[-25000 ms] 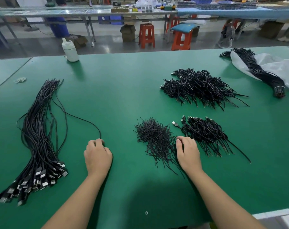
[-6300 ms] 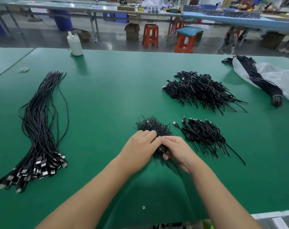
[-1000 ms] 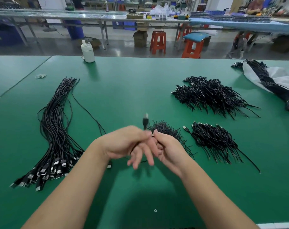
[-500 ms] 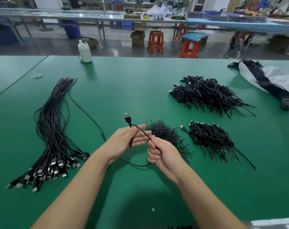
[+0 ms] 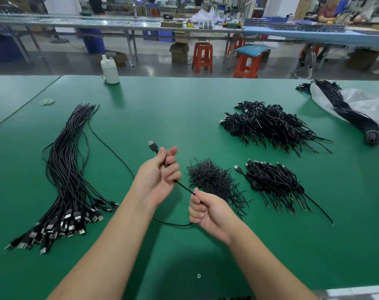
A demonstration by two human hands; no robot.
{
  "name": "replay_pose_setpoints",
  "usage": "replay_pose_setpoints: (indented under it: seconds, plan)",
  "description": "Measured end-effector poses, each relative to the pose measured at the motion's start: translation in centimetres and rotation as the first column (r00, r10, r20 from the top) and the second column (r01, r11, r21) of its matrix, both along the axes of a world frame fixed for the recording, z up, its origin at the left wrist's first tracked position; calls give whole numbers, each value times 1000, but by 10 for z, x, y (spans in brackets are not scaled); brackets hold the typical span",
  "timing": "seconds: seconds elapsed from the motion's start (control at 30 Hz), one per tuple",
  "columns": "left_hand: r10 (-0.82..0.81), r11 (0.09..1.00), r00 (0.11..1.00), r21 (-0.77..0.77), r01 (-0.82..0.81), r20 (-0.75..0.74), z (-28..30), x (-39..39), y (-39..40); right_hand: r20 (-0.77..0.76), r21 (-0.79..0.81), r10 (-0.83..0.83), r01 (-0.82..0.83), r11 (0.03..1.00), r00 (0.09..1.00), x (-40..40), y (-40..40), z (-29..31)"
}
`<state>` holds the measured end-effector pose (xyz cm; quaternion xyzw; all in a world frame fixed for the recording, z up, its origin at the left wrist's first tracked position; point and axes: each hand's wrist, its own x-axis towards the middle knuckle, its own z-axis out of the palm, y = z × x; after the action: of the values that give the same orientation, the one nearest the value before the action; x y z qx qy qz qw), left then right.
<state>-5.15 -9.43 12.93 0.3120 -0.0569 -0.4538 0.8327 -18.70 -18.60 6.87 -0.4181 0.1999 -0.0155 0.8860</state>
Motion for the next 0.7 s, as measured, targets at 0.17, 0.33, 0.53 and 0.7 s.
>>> replay_pose_setpoints:
  seconds: [0.17,0.33,0.53,0.7]
  plan:
    - [-732,672,332,552,494,595,4,5,32,45,103,-46,41,994,998,-2,-24,1]
    - [-788,570,277,822,-7,549,-19,-12,16,93,12,-8,7,1000,996,0,-25,3]
    - [6,954,912,271,-128,410,-35,-23,-7,33,-270,122,-109,957,992,1,-7,1]
    - [46,991,989,116,-63,141,-13,-15,-9,0,-270,107,-103,957,994,7,1,-1]
